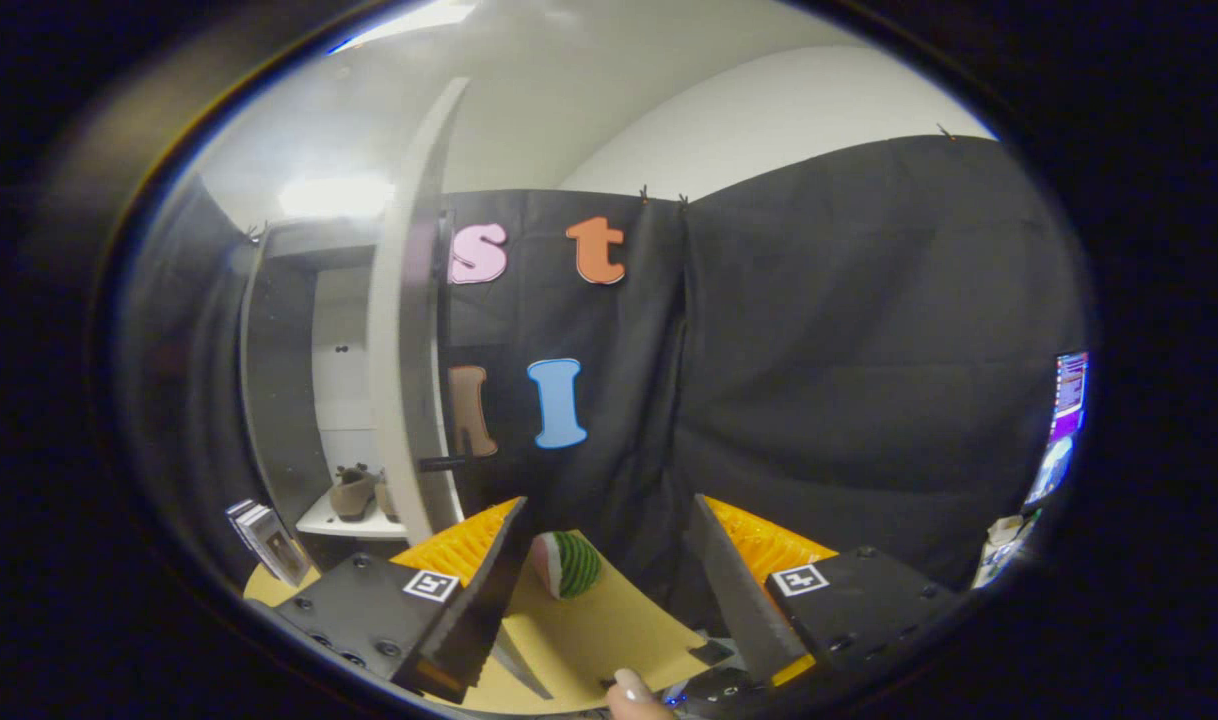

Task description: Open the shoe cabinet door, grab the shoes and put them into the shoe cabinet, then close the shoe cabinet door.

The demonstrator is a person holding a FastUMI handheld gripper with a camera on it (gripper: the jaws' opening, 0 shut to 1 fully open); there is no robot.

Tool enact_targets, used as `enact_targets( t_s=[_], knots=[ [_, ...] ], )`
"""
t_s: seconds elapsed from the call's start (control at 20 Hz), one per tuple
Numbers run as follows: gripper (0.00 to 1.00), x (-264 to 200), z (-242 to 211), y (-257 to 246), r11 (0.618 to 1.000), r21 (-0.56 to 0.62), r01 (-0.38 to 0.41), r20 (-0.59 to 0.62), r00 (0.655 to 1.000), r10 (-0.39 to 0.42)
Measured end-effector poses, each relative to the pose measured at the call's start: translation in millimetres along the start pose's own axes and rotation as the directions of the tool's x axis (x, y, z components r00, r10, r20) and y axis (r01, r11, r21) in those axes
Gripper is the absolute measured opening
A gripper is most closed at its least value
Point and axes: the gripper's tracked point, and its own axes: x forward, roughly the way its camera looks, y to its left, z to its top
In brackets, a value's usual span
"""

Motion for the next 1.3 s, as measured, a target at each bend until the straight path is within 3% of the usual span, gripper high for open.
enact_targets(
  t_s=[0.3, 0.55, 0.95, 1.3],
  knots=[
    [0.97, 62, -10, 24, 0.972, 0.025, -0.233, -0.032, 0.972, 0.234],
    [0.97, 73, -12, 51, 0.931, 0.023, -0.364, -0.037, 0.93, 0.365],
    [0.95, 61, -13, 74, 0.915, 0.032, -0.403, -0.031, 0.914, 0.404],
    [0.95, 26, -19, 150, 0.888, 0.035, -0.458, -0.012, 0.889, 0.459]
  ],
)
